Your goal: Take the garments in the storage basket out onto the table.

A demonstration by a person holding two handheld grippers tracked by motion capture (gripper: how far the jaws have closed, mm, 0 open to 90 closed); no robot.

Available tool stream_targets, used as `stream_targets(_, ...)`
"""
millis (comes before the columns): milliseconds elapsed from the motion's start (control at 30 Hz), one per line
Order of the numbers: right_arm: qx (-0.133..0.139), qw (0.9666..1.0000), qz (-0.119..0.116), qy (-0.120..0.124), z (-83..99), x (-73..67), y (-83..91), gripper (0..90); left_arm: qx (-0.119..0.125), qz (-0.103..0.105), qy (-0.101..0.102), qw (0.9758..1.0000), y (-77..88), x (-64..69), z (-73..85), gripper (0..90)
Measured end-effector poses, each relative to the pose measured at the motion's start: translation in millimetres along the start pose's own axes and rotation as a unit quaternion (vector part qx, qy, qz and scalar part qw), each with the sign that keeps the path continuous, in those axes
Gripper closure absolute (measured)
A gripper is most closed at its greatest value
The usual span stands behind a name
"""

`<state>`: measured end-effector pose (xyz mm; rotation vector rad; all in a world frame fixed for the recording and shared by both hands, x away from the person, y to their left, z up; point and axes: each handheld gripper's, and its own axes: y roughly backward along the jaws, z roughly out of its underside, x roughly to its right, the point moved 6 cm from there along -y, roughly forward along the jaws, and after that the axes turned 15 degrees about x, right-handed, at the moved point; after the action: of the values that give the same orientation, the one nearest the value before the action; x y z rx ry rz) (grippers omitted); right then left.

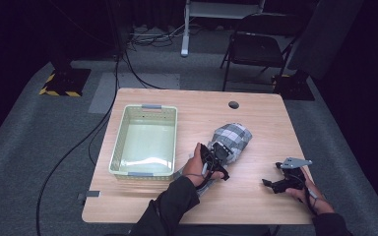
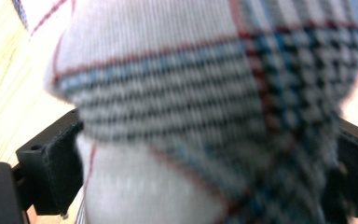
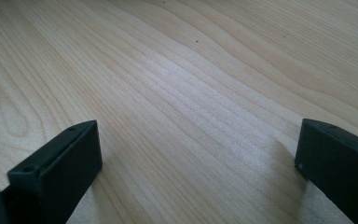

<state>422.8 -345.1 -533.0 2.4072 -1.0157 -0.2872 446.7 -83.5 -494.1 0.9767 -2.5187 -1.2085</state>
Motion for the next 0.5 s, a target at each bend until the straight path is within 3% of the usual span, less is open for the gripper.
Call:
stream_targets(233, 0.0, 1.0, 0.0, 0.0, 0.0, 0.0, 0.0, 0.5, 0.006, 0.005, -0.003, 1.0, 7.0, -2.3, 0.9, 4.4)
stream_targets(500, 0.0, 1.0, 0.0, 0.0, 0.0, 0.0, 0.0, 0.5, 0.026, 0.01, 0.008, 0.9996, 14.4, -4.9, 2.2, 5.3)
